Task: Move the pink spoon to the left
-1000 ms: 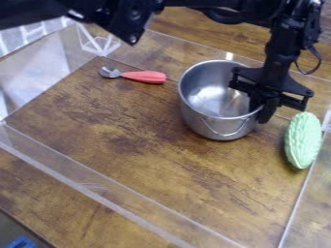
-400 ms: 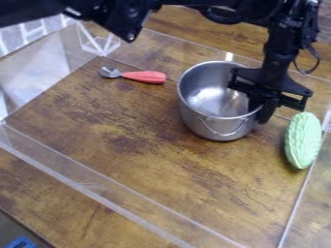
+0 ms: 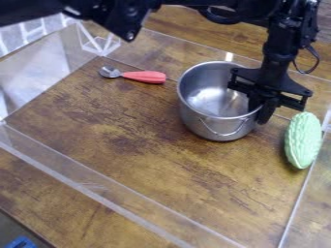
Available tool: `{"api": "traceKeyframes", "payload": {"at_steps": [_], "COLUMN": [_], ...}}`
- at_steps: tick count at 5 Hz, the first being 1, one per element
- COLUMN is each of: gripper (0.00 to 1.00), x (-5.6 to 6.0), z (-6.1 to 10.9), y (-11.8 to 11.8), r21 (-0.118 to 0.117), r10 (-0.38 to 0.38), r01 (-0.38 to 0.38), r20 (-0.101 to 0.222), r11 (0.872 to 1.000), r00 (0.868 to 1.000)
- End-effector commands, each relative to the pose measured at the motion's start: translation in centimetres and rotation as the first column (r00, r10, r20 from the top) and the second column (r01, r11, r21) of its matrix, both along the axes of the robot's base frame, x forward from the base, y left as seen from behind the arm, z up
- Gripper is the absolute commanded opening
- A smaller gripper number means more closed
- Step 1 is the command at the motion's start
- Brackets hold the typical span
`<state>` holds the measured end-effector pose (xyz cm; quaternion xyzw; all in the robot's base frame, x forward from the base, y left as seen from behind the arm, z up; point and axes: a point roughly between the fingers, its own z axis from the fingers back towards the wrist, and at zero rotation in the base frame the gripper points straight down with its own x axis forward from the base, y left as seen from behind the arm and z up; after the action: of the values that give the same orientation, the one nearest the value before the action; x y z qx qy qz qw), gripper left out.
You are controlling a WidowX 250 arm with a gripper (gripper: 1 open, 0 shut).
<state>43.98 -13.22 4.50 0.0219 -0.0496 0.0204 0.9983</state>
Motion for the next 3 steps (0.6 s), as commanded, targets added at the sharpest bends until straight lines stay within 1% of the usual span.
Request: {"api": "traceKeyframes", "payload": {"at_steps": [1,3], "gripper": [0.00,0.00], "x": [0.68,0.60], "z": [1.28,1.04], "y": [0.80,0.68], "r21": [-0.021,-0.025], "r10": [-0.013,-0.018], "r01": [0.014,0.018], "r20": [0.039,0.027], "r11": [1.000,1.000], "r00": [0.999,0.999]}}
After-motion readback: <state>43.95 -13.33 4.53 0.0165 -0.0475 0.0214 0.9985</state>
